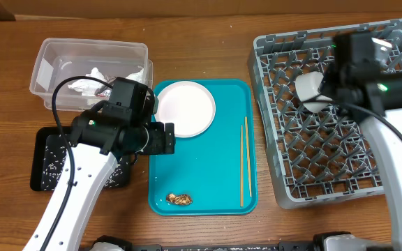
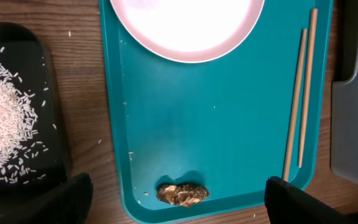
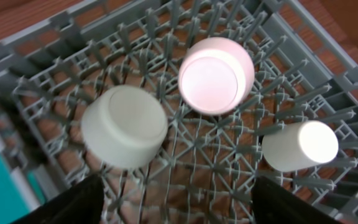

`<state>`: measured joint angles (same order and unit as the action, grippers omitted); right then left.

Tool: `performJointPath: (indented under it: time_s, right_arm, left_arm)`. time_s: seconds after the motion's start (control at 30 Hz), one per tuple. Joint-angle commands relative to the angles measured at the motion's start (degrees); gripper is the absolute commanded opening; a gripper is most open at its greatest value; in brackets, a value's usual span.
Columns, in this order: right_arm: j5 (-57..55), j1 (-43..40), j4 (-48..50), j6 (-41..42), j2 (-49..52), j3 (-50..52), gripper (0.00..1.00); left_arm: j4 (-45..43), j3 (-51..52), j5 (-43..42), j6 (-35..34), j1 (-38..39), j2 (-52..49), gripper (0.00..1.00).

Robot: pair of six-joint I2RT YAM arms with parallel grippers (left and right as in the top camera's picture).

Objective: Sort waste into correct bins and load items into the dishwasher
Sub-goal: 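Grasp the brown food scrap on the teal tray with the left gripper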

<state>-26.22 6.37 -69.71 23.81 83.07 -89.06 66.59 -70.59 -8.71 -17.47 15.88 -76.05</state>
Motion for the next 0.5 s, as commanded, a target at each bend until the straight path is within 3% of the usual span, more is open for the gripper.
performJointPath:
  time_s: [0.0,0.07,0.2,0.47]
  right_arm:
    - [10.19,-1.99,-2.67,0.20,-0.70,-0.28,0.84]
    - [13.22,-2.84,-5.14,-0.02,-0.57,-0.26,0.91]
    - [14.78,-3.23,-7.21,-0.02,0.02,-0.24,0.93]
    - [14.78,-3.23,-7.15,0.00,0.11,-0.22,0.94]
  left_arm:
    - [0.52,0.81,0.11,3.30,1.44,-1.70,0.89]
    - [0.72,1.90,0.11,5.68,3.13,-2.62,0.88]
    - [0.70,4.35,0.22,8.92,9.29,-6.32,0.88]
    - [1.29,8.22,0.15,8.59,20.57,-16.76,0.88]
